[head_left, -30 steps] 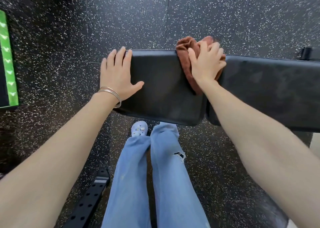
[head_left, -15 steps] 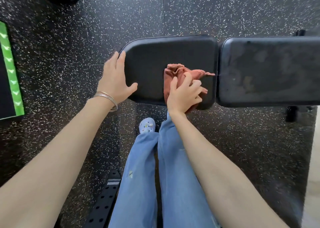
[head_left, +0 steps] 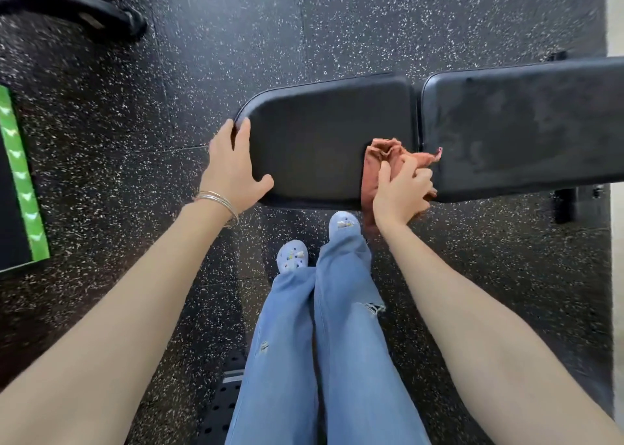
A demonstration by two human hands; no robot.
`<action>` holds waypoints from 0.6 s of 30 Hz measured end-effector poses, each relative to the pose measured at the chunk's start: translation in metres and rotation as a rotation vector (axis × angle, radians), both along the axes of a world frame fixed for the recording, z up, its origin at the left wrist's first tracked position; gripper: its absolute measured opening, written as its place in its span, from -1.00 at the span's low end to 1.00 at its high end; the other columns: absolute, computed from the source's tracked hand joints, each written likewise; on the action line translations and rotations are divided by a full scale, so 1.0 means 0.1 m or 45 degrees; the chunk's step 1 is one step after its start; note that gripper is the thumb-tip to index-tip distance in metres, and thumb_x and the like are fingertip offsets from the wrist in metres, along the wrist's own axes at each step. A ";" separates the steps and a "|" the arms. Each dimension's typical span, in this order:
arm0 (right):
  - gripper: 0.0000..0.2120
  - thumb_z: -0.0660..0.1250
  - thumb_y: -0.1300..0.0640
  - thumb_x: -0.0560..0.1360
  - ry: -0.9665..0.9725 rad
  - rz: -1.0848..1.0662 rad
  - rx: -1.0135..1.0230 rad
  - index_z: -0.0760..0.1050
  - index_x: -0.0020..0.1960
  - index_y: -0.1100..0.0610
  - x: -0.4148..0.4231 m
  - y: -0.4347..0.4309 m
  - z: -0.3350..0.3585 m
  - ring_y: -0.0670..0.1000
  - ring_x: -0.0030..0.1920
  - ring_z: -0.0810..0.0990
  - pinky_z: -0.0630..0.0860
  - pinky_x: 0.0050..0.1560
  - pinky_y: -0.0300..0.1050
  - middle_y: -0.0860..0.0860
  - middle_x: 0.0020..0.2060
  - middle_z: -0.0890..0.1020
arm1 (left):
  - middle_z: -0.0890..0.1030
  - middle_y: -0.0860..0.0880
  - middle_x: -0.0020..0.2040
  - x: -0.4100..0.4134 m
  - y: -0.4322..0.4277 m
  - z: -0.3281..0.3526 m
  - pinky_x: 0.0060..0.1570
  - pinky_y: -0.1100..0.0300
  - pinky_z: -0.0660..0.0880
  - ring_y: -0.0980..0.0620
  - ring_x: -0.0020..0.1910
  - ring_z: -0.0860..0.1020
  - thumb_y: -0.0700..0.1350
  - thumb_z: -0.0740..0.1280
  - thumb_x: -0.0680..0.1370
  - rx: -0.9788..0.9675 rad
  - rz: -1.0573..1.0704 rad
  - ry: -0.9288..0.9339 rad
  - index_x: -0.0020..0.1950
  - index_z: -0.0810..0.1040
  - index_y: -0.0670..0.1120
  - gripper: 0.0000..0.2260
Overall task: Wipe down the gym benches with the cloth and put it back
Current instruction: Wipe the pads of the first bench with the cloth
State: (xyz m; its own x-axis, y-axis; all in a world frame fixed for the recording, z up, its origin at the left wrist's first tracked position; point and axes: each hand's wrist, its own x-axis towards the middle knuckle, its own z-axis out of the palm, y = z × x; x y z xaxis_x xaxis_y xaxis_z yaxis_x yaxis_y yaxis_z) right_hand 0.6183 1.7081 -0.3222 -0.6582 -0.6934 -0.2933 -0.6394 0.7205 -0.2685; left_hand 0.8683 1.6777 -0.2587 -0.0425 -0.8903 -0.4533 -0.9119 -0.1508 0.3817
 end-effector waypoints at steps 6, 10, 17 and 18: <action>-0.63 0.22 -0.19 0.50 -0.028 0.650 -0.149 0.44 0.19 0.01 0.99 -0.30 0.26 0.15 0.09 0.38 0.28 -0.07 0.05 0.10 0.05 0.44 | 0.04 -0.23 0.53 0.04 -0.03 0.00 0.47 0.00 0.01 -0.19 0.51 0.01 -0.10 0.38 0.45 -0.002 0.022 0.081 0.54 -0.03 -0.19 -0.20; -0.63 0.16 -0.24 0.49 0.119 0.886 -0.163 0.43 0.17 -0.05 1.02 -1.00 0.24 0.12 0.13 0.39 0.34 -0.04 0.06 0.06 0.10 0.46 | 0.05 -0.21 0.54 0.12 -0.12 -0.05 0.48 0.04 0.00 -0.17 0.52 0.02 -0.10 0.35 0.47 -0.006 -0.061 0.051 0.53 -0.03 -0.24 -0.22; -0.61 0.18 -0.16 0.52 0.156 0.381 -0.075 0.42 0.26 0.02 0.23 -0.64 -0.01 0.18 0.13 0.41 0.34 -0.01 0.06 0.15 0.09 0.45 | 0.10 -0.19 0.53 -0.02 -0.29 -0.10 0.45 -0.04 0.11 -0.19 0.49 0.08 0.01 0.30 0.51 -0.051 -0.027 -0.019 0.54 0.01 -0.17 -0.28; -0.61 0.20 -0.14 0.52 0.141 0.349 -0.068 0.44 0.25 0.04 0.21 -0.40 -0.02 0.19 0.11 0.42 0.32 -0.03 0.06 0.16 0.06 0.46 | 0.11 -0.21 0.52 -0.06 -0.32 -0.11 0.45 -0.05 0.11 -0.21 0.48 0.11 0.02 0.30 0.51 -0.066 -0.024 -0.037 0.53 0.03 -0.17 -0.28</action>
